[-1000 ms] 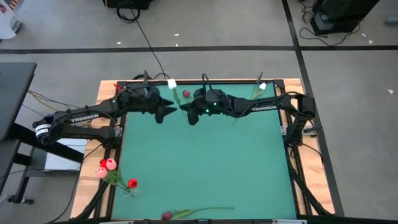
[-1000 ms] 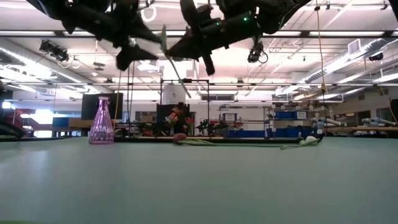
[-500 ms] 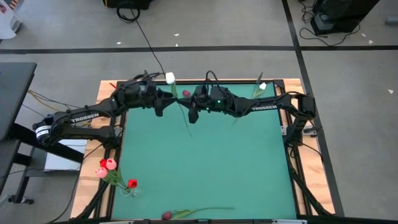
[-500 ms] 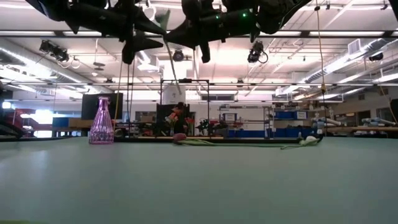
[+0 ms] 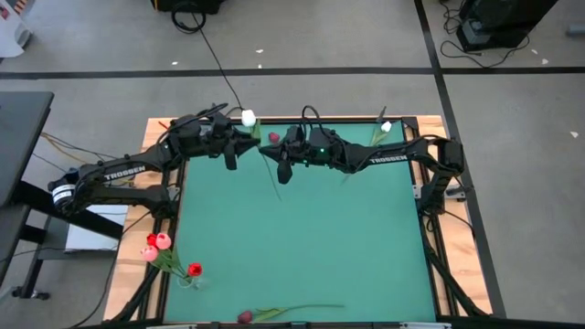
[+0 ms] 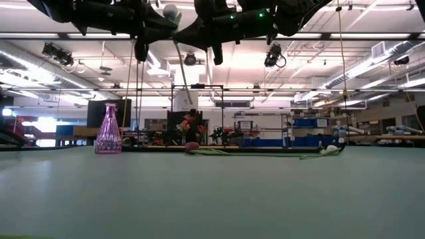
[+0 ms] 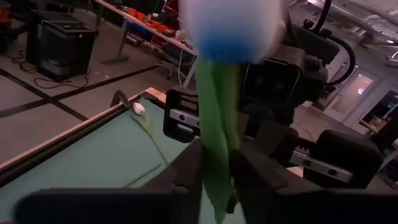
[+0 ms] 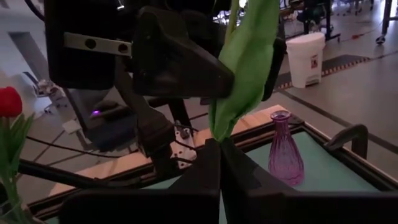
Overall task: Sort flowers into vase by color
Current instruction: Put the bottom white flower into the violet vase
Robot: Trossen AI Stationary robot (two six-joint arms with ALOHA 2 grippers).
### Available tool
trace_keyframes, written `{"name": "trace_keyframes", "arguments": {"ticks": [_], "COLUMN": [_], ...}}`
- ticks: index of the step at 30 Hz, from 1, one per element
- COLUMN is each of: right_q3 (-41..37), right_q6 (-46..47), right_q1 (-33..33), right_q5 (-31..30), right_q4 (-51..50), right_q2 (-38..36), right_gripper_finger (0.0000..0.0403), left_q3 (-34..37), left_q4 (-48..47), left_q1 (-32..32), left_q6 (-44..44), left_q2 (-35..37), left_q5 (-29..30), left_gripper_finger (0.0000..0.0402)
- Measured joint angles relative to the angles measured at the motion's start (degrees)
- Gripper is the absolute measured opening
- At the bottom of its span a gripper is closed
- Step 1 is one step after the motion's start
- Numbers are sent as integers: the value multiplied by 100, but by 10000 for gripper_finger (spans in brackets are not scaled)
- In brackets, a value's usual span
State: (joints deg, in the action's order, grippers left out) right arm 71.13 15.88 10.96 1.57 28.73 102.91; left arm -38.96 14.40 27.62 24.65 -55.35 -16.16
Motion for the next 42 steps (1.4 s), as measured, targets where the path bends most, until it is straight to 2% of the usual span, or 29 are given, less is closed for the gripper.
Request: {"name": "trace_keyframes", "arguments": {"ticks": [3,4,8,10,12,14,18,21,24,26,31,34,42], "right_q3": [0,0,10,9,8,9,4,6,4,4,10,11,0], "right_q6": [0,27,221,316,338,299,234,218,206,122,-117,-95,479], "right_q1": [26,35,80,87,85,79,83,90,90,94,107,101,129], "right_q5": [131,183,444,823,1169,1227,1274,1456,1814,2039,2496,2429,1774], "right_q4": [-8,-19,-334,-638,-858,-1030,-1021,-899,-865,-960,-1224,-1275,-1390], "right_q2": [0,0,0,0,4,4,4,4,4,4,3,2,2], "right_gripper_finger": [30,42,107,138,161,170,151,102,33,13,6,10,92], "left_q3": [-1,-8,-263,-530,-798,-1024,-1265,-1285,-1285,-1287,-1285,-1285,-1290], "left_q4": [6,0,-341,-668,-1036,-1246,-1360,-1406,-1521,-1632,-1741,-1806,-2902], "left_q1": [-2,10,159,272,381,465,513,511,514,540,605,601,993], "left_q6": [-137,-169,-219,-369,-504,-620,-648,-648,-659,-727,-643,-731,-1731], "left_q2": [0,0,-7,-5,-4,-6,-16,-20,-20,-20,-28,-26,357], "left_q5": [-25,-25,-61,-256,-506,-733,-938,-971,-1190,-1381,-1803,-1797,-405], "left_gripper_finger": [24,15,11,8,8,8,8,8,8,7,7,7,7]}}
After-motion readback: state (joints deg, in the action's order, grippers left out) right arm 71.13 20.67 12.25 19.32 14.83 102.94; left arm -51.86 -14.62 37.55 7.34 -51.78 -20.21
